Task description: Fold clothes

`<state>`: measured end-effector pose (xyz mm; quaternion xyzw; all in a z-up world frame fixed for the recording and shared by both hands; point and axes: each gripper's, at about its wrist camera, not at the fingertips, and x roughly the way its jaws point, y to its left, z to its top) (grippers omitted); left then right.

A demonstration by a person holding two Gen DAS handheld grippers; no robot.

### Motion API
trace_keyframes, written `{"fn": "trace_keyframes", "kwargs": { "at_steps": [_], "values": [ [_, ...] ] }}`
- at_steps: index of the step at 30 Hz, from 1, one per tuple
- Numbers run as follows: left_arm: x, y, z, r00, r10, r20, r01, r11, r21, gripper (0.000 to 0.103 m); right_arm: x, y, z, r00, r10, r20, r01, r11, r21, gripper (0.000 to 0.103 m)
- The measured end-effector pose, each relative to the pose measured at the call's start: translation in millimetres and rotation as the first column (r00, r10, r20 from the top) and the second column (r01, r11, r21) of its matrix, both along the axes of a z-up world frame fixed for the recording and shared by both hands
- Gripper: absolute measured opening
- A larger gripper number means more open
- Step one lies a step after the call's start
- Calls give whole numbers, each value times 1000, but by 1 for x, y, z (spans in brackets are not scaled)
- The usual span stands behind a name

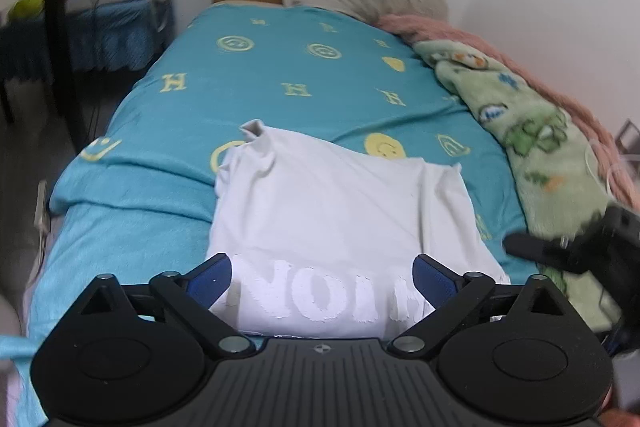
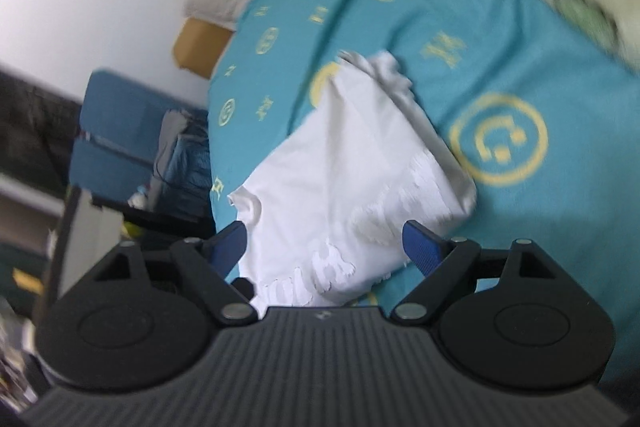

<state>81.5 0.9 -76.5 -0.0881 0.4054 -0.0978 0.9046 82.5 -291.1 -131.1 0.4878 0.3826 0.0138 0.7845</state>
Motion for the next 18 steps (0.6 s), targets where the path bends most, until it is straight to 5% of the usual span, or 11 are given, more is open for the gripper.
{"fn": "trace_keyframes", "kwargs": {
  "at_steps": [9, 15, 18],
  "values": [
    [9, 18, 4, 995, 47, -88, -66, 972, -224, 101, 16, -4, -55, 984, -88, -152, 118, 973, 200, 86],
    [11, 20, -2, 988, -26, -150, -36, 917, -397, 101, 24, 1, -64, 976, -160, -144, 185, 966, 179, 72],
    [12, 20, -12, 978, -73, -196, -31, 877, -480, 101, 23, 2, -67, 971, -183, -151, 206, 966, 155, 52]
  ]
}}
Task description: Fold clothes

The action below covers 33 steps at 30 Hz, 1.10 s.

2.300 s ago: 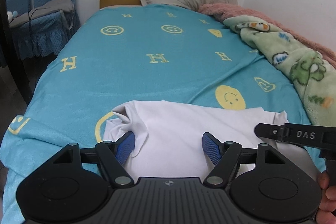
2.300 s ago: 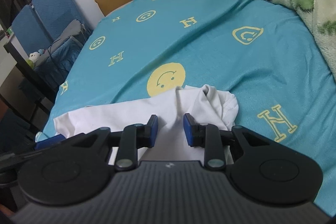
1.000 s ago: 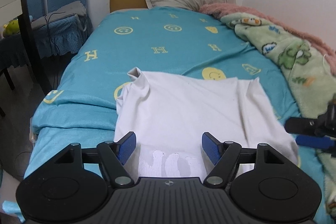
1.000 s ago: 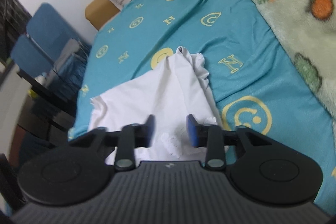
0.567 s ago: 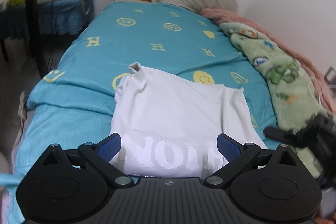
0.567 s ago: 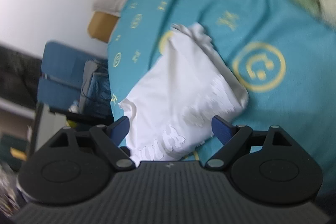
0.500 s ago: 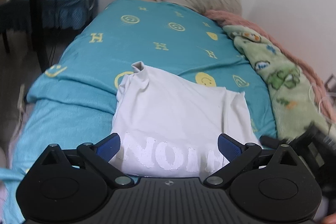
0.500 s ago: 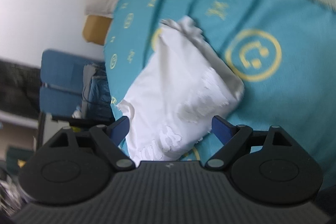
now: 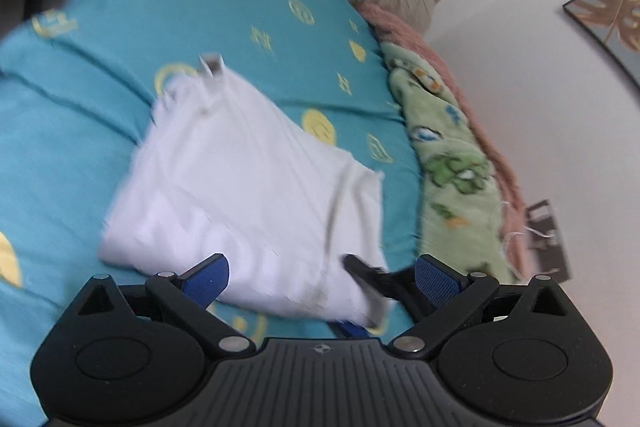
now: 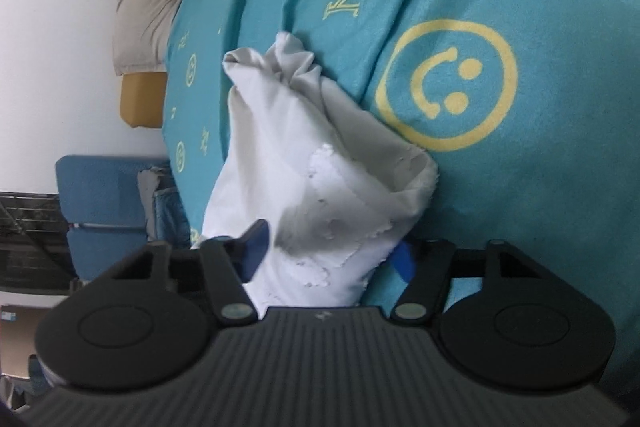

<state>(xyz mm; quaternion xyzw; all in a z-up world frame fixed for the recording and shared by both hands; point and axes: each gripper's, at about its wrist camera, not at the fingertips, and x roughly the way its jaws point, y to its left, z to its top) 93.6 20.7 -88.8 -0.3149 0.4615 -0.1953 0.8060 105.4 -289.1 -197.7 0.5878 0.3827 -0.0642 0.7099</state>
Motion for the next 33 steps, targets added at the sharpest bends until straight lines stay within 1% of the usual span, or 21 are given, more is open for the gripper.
{"fn": "trace_keyframes", "kwargs": {
  "at_steps": [2, 5, 7, 10, 12, 13, 14, 17, 18, 19, 21, 23, 24, 26, 29, 31, 33],
  "values": [
    [3, -1, -12, 998, -18, -52, 16, 999, -36, 100, -1, -1, 0, 1000, -8, 6, 8, 1000, 0, 40],
    [10, -3, -32, 991, -50, -125, 38, 994, -98, 100, -2, -1, 6, 999, -5, 39, 6, 1000, -7, 29],
    [18, -4, -48, 983, -72, -169, 47, 988, -144, 99, -4, -1, 12, 998, -8, 64, 8, 1000, -2, 26],
    [29, -2, -72, 970, -40, -238, 2, 988, -156, 97, -5, 0, 21, 995, 1, 105, 1, 1000, -13, 24],
    [34, 2, -86, 959, -14, -283, -48, 976, -212, 94, -5, 0, 27, 991, 9, 136, -5, 1000, -26, 23],
    [35, 4, -91, 955, 3, -296, -76, 969, -234, 91, -5, 0, 30, 989, 12, 150, -8, 1000, -30, 23],
    [36, 8, -93, 954, 29, -300, -104, 966, -238, 89, -5, 0, 32, 987, 15, 162, -9, 999, -34, 22],
    [38, 22, -96, 946, 130, -297, -199, 956, -215, 82, -5, -5, 36, 983, 5, 183, -1, 1000, -27, 22],
    [37, 28, -98, 937, 162, -310, -238, 944, -228, 81, -6, -6, 37, 982, 2, 187, 3, 1000, -23, 22],
    [36, 33, -100, 927, 191, -321, -275, 931, -240, 77, -6, -7, 38, 982, -1, 190, 5, 1000, -21, 22],
    [35, 39, -104, 914, 229, -335, -321, 913, -252, 71, -6, -9, 39, 981, -5, 196, 8, 1000, -19, 22],
    [34, 45, -107, 899, 266, -347, -366, 893, -262, 60, -8, -10, 41, 979, -3, 202, 9, 1000, -26, 21],
    [33, 47, -107, 895, 281, -345, -380, 886, -264, 57, -7, -9, 42, 979, -3, 206, 10, 999, -33, 22],
    [33, 47, -103, 899, 290, -328, -384, 883, -270, 47, -8, -9, 46, 977, -3, 214, 13, 999, -46, 21],
    [33, 48, -95, 907, 300, -295, -382, 881, -279, 34, -12, -10, 52, 973, -9, 229, 24, 998, -63, 21],
    [37, 45, -85, 921, 289, -261, -356, 896, -265, 30, -17, -11, 57, 972, -4, 234, 23, 997, -76, 21],
    [40, 39, -73, 937, 276, -216, -329, 904, -271, 27, -21, -13, 66, 971, 3, 241, 19, 996, -91, 21]
  ]
}}
